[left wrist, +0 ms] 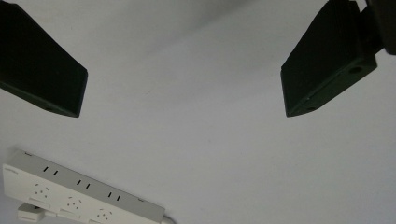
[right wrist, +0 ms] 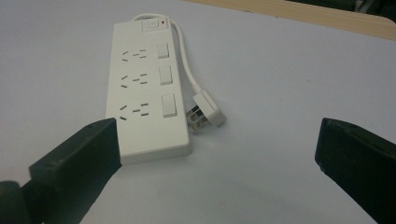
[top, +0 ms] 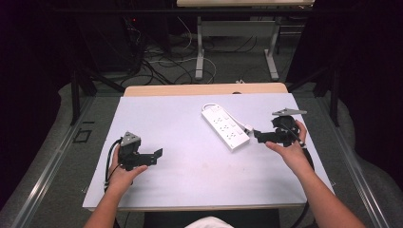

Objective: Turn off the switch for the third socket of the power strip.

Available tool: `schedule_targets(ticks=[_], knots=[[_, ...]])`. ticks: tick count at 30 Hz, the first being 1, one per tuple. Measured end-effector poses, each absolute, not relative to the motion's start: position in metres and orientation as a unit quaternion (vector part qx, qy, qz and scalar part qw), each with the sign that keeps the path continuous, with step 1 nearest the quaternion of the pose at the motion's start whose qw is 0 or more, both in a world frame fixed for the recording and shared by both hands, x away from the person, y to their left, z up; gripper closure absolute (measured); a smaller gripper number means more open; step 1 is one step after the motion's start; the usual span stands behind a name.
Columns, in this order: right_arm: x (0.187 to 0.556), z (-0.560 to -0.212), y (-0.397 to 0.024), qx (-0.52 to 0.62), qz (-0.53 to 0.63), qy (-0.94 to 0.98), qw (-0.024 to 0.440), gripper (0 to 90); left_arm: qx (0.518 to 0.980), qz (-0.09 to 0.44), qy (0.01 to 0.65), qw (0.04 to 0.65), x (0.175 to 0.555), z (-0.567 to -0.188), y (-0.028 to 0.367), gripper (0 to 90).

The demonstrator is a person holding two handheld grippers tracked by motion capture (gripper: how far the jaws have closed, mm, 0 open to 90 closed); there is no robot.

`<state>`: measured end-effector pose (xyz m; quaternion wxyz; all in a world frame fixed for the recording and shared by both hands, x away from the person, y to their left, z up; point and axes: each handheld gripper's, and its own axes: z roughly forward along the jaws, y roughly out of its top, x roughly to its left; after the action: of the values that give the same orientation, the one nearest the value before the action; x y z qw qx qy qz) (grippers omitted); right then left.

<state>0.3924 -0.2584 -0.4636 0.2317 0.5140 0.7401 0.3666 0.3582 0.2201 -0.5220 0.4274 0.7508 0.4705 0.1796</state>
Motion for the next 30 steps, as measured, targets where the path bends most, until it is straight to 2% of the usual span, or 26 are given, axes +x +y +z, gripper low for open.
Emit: schedule_targets(ticks=[30], knots=[[0.424,-0.451,-0.237,0.509,0.329,0.769,0.203,0.0,0.748,0.180,0.473,0.429,0.358,-0.522,0.221,0.4]])
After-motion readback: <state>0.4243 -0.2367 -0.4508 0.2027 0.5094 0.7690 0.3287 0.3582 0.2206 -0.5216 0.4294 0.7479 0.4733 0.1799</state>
